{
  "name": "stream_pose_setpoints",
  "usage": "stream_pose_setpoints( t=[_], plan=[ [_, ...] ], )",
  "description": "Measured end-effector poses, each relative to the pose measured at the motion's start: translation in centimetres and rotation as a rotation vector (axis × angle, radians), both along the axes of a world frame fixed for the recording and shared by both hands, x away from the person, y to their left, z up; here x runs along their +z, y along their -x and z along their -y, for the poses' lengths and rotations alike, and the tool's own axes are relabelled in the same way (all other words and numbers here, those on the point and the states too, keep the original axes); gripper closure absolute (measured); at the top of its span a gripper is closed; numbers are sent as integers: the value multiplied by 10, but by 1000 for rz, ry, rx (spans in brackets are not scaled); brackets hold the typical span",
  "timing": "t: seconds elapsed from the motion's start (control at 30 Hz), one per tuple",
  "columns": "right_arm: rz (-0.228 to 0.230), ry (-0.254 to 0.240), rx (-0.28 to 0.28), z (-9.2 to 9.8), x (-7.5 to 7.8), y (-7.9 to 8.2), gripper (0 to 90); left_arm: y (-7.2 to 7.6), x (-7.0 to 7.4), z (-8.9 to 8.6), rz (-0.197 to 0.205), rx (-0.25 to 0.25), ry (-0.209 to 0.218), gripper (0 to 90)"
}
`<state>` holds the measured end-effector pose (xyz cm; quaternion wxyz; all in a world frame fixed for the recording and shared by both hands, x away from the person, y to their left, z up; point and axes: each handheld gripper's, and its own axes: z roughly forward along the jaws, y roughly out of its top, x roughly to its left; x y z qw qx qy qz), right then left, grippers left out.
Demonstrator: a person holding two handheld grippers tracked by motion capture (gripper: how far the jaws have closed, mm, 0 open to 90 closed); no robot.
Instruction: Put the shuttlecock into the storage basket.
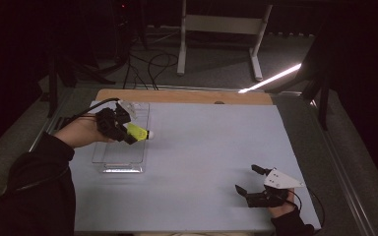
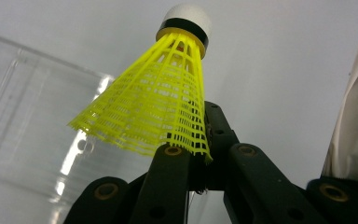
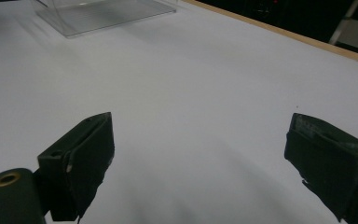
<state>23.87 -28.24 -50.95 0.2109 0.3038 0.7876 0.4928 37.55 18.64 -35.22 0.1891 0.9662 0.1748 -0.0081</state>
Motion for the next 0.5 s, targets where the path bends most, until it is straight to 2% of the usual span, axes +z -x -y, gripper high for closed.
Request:
stream_pose_setpoints(
  t=[0.5],
  plan=[
    [-2, 4, 0, -1, 0, -1, 83, 6, -1, -30, -7, 27, 3, 896]
  ],
)
